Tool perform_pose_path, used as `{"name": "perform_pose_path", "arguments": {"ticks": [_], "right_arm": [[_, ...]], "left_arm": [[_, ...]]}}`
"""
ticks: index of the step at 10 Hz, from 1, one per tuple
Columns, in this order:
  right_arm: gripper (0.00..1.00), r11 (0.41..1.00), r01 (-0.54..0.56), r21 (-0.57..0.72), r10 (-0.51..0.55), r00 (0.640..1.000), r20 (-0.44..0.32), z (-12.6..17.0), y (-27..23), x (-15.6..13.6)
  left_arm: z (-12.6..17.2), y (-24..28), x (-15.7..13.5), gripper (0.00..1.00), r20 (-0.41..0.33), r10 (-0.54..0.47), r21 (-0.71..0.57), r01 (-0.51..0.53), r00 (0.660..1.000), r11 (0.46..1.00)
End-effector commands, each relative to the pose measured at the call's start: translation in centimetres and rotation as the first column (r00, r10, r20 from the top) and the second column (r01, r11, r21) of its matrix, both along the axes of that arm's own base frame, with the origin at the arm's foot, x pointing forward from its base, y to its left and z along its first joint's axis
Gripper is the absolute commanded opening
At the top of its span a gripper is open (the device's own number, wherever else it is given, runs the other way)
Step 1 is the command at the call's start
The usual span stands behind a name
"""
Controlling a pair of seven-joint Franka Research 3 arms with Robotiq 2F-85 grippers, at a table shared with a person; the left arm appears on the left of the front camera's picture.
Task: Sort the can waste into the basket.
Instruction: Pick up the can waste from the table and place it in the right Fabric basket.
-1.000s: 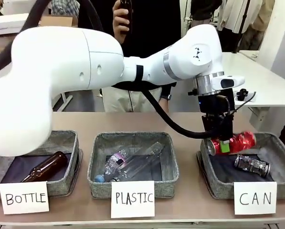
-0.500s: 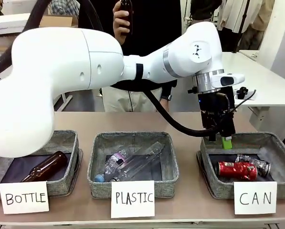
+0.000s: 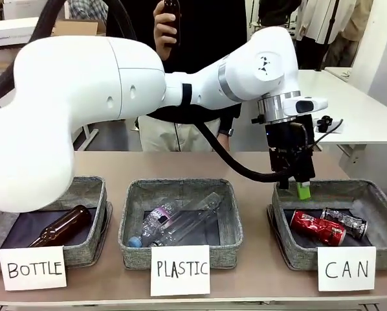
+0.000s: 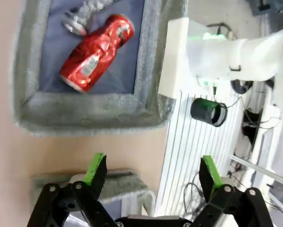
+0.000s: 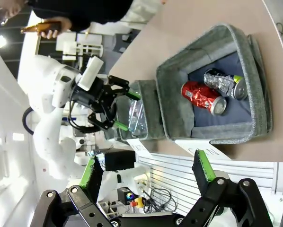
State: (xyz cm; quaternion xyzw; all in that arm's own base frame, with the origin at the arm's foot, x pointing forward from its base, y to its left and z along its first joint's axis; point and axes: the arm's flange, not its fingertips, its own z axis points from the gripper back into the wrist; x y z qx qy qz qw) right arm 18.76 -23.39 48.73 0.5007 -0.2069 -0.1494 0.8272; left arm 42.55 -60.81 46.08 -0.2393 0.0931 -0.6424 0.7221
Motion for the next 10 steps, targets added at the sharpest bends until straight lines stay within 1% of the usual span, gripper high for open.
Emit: {"name": "perform_pose_path", "arguments": {"ticks": [1,2,3,4,5,6,7,8,9,10], "right_arm": [[1.00,0.997,-0.067,-0.026,0.069,0.995,0.072,1.5,3.3,4.0],[1.00,0.985,-0.170,-0.037,0.174,0.976,0.130,2.5,7.1,7.8],[1.00,0.961,-0.276,-0.021,0.275,0.942,0.195,3.2,11.5,11.8],[1.00,0.946,-0.325,0.022,0.312,0.924,0.222,3.4,15.9,15.1],[1.00,0.921,-0.381,0.084,0.348,0.899,0.265,3.9,19.9,17.2],[1.00,0.884,-0.428,0.188,0.364,0.882,0.299,5.0,23.5,18.3],[1.00,0.846,-0.450,0.287,0.371,0.882,0.291,6.2,25.6,19.1],[1.00,0.825,-0.428,0.370,0.369,0.903,0.222,7.4,26.5,19.6],[1.00,0.826,-0.349,0.442,0.336,0.935,0.111,8.3,26.6,20.3],[1.00,0.880,-0.269,0.392,0.307,0.951,-0.035,9.0,25.9,20.5]], "left_arm": [[5.9,6.1,3.3,1.00,-0.084,0.147,0.038,-0.144,0.986,0.989],[9.2,12.0,4.9,1.00,-0.107,0.299,0.066,-0.293,0.948,0.954],[11.4,18.1,4.7,1.00,-0.186,0.391,0.098,-0.379,0.901,0.920],[13.0,24.0,4.2,1.00,-0.249,0.475,0.056,-0.477,0.844,0.877],[14.0,29.8,3.5,1.00,-0.278,0.578,0.009,-0.600,0.767,0.800],[14.8,36.3,2.7,1.00,-0.362,0.638,-0.028,-0.692,0.680,0.722],[15.1,41.7,2.1,1.00,-0.429,0.702,-0.053,-0.792,0.568,0.608],[15.0,46.5,1.0,1.00,-0.497,0.730,-0.093,-0.865,0.469,0.492],[14.5,51.3,-0.1,1.00,-0.560,0.749,-0.144,-0.932,0.354,0.333],[13.5,56.0,-1.6,1.00,-0.622,0.734,-0.194,-0.962,0.272,0.192]]}}
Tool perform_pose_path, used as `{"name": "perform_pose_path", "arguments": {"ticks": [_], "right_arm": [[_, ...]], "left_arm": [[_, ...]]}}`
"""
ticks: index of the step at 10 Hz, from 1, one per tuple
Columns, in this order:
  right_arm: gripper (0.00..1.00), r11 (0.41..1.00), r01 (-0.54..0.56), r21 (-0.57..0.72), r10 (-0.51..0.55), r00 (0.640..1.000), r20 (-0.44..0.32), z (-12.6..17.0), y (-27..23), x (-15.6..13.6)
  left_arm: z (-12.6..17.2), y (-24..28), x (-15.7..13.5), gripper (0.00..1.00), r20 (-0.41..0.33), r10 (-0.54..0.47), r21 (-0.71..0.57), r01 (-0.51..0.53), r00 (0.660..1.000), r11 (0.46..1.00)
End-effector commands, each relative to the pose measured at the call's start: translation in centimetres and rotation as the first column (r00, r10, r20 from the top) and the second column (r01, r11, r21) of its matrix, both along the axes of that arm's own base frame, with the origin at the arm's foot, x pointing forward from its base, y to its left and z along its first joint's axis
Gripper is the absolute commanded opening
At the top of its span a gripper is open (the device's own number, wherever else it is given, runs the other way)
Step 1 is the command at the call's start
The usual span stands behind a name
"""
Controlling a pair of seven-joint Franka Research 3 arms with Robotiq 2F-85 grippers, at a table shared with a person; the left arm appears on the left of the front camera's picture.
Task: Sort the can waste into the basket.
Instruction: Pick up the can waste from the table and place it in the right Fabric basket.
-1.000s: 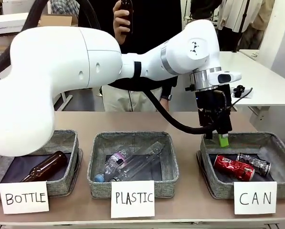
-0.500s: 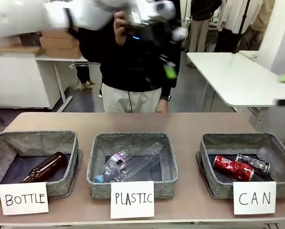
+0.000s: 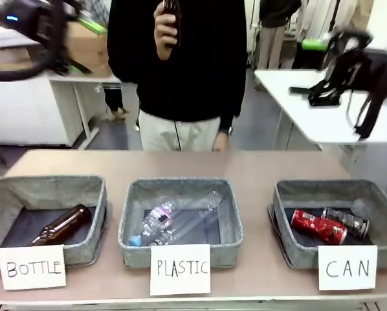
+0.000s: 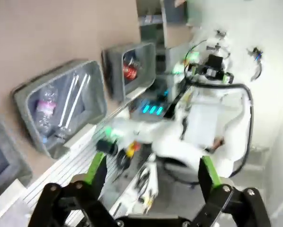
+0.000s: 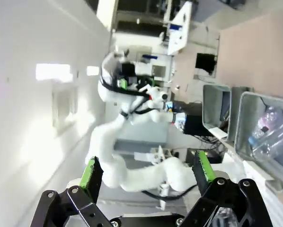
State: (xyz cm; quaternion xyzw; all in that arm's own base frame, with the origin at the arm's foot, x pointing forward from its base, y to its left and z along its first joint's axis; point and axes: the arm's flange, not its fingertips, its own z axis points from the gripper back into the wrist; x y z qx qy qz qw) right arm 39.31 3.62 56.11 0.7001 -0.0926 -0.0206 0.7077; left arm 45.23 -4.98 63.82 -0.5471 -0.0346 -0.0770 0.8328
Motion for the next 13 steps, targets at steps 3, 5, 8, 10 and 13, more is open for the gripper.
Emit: {"name": "perform_pose_path", "arguments": {"ticks": [3,5,8,10,13], "right_arm": [[1.00,0.938,0.095,-0.334,-0.142,0.983,-0.118,0.8,-4.8,-0.5],[1.00,0.993,0.057,-0.105,-0.070,0.989,-0.127,0.8,-3.2,0.1],[1.00,0.993,0.057,-0.105,-0.070,0.989,-0.127,0.8,-3.2,0.1],[1.00,0.993,0.057,-0.105,-0.070,0.989,-0.127,0.8,-3.2,0.1],[1.00,0.993,0.057,-0.105,-0.070,0.989,-0.127,0.8,-3.2,0.1]], "left_arm": [[-10.1,6.7,-2.8,1.00,-0.133,0.227,-0.178,-0.249,0.965,0.952],[-5.9,6.9,-4.2,1.00,-0.026,0.193,-0.114,-0.195,0.981,0.974],[-5.9,6.9,-4.2,1.00,-0.026,0.193,-0.114,-0.195,0.981,0.974],[-5.9,6.9,-4.2,1.00,-0.026,0.193,-0.114,-0.195,0.981,0.974],[-5.9,6.9,-4.2,1.00,-0.026,0.193,-0.114,-0.195,0.981,0.974]]}}
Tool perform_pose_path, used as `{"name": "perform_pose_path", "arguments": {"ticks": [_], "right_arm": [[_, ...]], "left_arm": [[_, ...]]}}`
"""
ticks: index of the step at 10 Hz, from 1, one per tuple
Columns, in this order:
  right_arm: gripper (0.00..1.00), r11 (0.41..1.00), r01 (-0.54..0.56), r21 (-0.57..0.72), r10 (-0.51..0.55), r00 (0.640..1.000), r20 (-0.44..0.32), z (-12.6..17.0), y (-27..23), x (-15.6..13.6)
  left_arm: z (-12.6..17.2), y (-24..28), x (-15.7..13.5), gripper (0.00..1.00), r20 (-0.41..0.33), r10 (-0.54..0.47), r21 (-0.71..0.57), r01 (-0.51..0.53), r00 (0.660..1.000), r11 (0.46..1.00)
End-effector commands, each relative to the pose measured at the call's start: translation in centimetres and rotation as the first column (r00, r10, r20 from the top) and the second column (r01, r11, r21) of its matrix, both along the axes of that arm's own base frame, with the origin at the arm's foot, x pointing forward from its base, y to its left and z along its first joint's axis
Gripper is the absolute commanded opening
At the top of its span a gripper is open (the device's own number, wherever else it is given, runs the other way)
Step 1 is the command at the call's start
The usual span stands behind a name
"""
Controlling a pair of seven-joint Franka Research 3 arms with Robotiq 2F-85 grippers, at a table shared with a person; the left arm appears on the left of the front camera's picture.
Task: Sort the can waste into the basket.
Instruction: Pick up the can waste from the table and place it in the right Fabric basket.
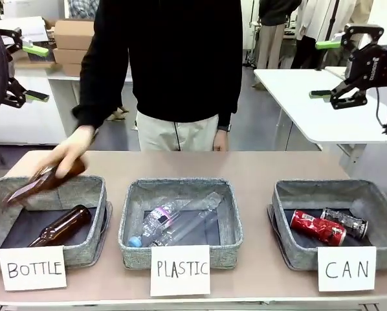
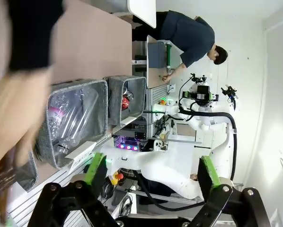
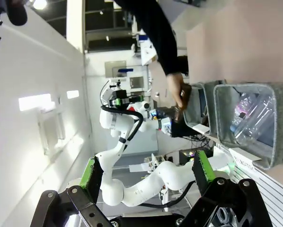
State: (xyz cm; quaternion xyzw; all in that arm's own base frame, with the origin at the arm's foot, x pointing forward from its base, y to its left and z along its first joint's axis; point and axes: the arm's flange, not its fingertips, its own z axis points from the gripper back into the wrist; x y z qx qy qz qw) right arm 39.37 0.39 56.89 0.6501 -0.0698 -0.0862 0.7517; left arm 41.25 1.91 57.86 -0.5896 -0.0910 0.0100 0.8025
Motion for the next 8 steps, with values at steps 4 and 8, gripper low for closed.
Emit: {"name": "perform_pose_path", "arguments": {"ticks": [4,8], "right_arm": [[1.00,1.000,-0.003,0.018,0.003,1.000,0.004,0.06,0.03,0.01],[1.00,1.000,-0.003,0.018,0.003,1.000,0.004,0.06,0.03,0.01]], "left_arm": [[0.10,0.04,-0.26,1.00,-0.009,-0.004,0.001,0.004,1.000,1.000],[0.10,0.04,-0.26,1.00,-0.009,-0.004,0.001,0.004,1.000,1.000]]}}
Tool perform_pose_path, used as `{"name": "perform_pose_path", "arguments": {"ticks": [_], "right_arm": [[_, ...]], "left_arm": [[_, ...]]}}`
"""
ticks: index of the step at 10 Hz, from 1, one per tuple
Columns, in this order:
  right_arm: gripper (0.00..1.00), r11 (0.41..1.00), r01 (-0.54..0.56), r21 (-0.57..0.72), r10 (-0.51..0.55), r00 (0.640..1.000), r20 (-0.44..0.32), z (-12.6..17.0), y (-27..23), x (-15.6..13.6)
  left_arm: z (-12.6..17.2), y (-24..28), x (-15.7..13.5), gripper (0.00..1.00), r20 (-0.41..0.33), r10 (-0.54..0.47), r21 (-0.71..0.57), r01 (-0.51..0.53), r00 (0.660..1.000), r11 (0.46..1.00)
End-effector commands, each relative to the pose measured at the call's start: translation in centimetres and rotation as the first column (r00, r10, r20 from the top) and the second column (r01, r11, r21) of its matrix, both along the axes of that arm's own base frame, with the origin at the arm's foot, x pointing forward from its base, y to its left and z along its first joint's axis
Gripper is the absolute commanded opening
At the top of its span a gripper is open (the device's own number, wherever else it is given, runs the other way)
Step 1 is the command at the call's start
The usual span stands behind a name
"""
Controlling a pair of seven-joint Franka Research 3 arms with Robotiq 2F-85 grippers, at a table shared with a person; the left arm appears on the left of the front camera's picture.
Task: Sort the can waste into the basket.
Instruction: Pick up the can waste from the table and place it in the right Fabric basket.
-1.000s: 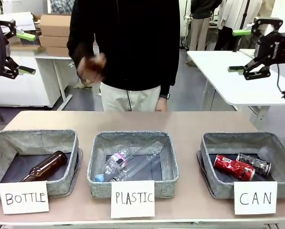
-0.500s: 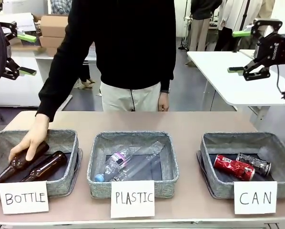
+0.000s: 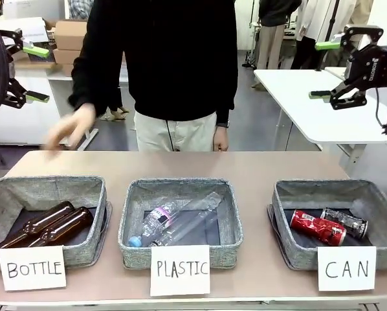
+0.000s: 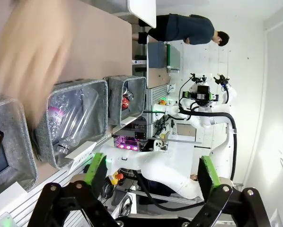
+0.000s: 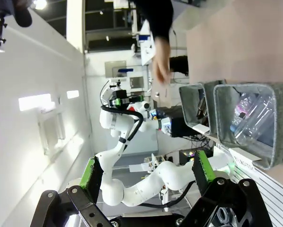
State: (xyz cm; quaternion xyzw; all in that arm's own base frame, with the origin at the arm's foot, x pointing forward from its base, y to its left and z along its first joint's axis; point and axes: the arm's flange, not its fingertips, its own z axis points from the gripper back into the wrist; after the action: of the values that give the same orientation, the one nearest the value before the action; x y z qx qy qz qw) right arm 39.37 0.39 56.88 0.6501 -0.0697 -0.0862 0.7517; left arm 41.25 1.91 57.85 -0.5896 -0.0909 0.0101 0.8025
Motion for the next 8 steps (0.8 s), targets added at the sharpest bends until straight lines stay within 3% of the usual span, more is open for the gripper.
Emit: {"name": "perform_pose_path", "arguments": {"ticks": [1,8], "right_arm": [[1.00,1.000,-0.004,0.018,0.003,1.000,0.004,0.06,0.03,0.01],[1.00,1.000,-0.004,0.018,0.003,1.000,0.004,0.06,0.03,0.01]], "left_arm": [[0.11,0.04,-0.27,1.00,-0.008,-0.004,0.001,0.004,1.000,1.000],[0.11,0.04,-0.27,1.00,-0.008,-0.004,0.001,0.004,1.000,1.000]]}}
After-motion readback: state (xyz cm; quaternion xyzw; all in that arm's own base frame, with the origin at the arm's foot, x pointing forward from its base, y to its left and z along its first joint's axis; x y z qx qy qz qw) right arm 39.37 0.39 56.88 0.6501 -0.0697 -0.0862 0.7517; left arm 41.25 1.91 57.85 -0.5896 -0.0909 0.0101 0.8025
